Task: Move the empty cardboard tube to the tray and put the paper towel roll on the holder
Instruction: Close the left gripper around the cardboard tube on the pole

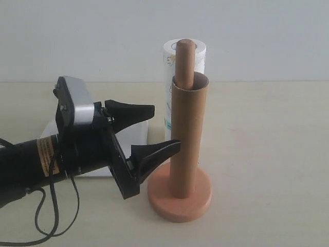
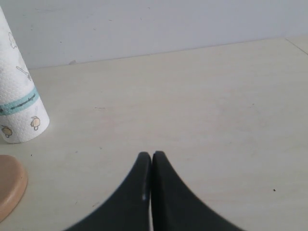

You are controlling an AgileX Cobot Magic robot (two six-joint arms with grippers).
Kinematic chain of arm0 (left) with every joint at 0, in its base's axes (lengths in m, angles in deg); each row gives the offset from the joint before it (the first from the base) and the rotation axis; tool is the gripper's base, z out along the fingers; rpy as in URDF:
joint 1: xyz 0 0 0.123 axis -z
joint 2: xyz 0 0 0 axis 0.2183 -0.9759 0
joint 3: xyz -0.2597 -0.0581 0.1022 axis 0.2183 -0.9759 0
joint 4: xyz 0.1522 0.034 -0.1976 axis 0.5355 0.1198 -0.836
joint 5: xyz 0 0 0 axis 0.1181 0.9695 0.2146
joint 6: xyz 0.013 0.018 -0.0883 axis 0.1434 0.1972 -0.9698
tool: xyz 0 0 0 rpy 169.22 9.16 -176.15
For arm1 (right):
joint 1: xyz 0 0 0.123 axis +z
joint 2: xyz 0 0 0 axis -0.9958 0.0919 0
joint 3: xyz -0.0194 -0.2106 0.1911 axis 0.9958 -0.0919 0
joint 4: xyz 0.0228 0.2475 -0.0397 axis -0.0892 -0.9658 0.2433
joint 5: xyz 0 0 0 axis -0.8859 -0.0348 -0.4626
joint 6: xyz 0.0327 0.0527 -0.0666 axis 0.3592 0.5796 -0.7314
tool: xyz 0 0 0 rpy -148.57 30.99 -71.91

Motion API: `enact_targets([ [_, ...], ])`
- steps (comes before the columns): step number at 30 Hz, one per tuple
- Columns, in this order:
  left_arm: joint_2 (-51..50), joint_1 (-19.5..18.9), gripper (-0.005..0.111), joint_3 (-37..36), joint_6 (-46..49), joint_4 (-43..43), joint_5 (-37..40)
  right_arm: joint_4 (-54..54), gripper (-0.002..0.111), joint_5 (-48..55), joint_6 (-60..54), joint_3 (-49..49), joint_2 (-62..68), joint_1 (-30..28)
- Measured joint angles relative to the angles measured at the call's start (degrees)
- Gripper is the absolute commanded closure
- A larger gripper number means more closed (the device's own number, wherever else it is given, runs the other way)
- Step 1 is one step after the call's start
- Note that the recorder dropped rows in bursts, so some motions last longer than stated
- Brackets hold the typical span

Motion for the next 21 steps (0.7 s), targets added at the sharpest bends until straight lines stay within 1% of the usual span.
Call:
enact_targets([
  [5,-1.7,0.0,0.024,1.4,0.0,0.1,-0.1,0.0,0.108,0.0,0.0,0.0,0.0,0.0],
  [13,-4.9,0.0,0.024,3.6,-0.1,1.9,-2.8,0.0,0.108,0.0,0.0,0.0,0.0,0.0],
  [21,-7.6,0.0,0.024,5.6,-0.4,2.5,-3.2,0.0,0.108,0.0,0.0,0.0,0.0,0.0],
])
